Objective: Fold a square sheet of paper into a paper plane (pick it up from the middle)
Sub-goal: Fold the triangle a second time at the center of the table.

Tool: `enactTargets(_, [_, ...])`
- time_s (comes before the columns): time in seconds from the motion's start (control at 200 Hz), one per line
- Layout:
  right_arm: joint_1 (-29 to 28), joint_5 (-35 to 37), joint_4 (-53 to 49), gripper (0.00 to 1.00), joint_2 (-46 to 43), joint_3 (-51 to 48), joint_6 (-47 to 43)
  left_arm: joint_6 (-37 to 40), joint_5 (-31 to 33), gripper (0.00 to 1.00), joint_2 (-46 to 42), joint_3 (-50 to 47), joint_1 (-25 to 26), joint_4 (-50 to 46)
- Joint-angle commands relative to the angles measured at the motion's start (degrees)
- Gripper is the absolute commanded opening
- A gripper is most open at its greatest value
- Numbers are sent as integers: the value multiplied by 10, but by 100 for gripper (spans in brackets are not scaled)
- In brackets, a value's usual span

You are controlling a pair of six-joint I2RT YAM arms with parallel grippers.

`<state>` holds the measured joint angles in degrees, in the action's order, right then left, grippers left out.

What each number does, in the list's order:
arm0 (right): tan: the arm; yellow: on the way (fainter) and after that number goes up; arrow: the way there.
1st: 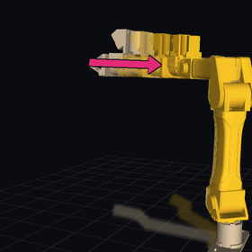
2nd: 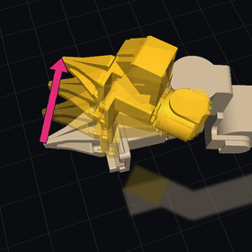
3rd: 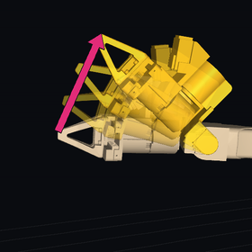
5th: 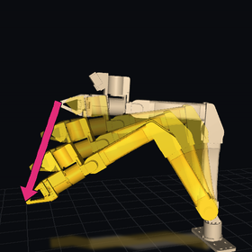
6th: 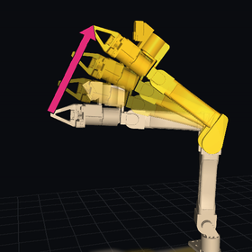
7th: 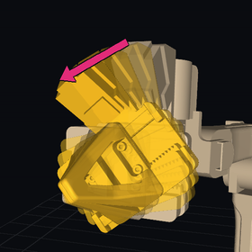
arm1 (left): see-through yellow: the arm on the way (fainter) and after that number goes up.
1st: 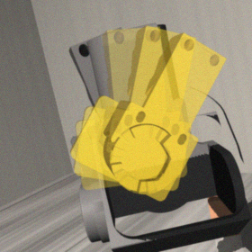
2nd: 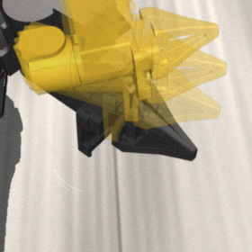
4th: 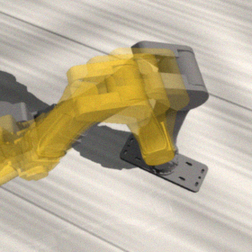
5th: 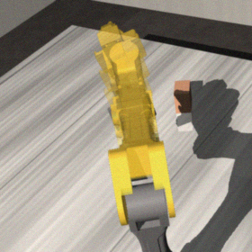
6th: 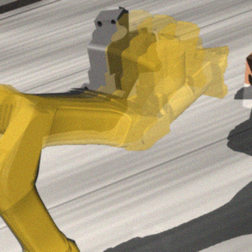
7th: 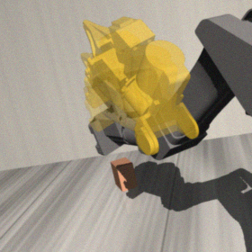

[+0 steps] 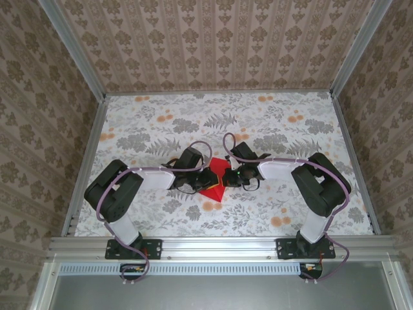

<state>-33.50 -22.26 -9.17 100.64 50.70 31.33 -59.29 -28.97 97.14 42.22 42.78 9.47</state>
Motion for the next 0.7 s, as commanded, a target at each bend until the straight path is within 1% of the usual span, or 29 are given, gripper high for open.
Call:
enactTargets(0.0, [3,9,-7,4,19,10,-13,14,-7,13,2,13,5,2])
enactTargets(0.235, [3,10,-11,4,24,10,-15,15,-6,13,10,15,4,4])
enactTargets(0.695, [2,15,-15,4,36,15,-15,12,19,12,20,3,2,-26])
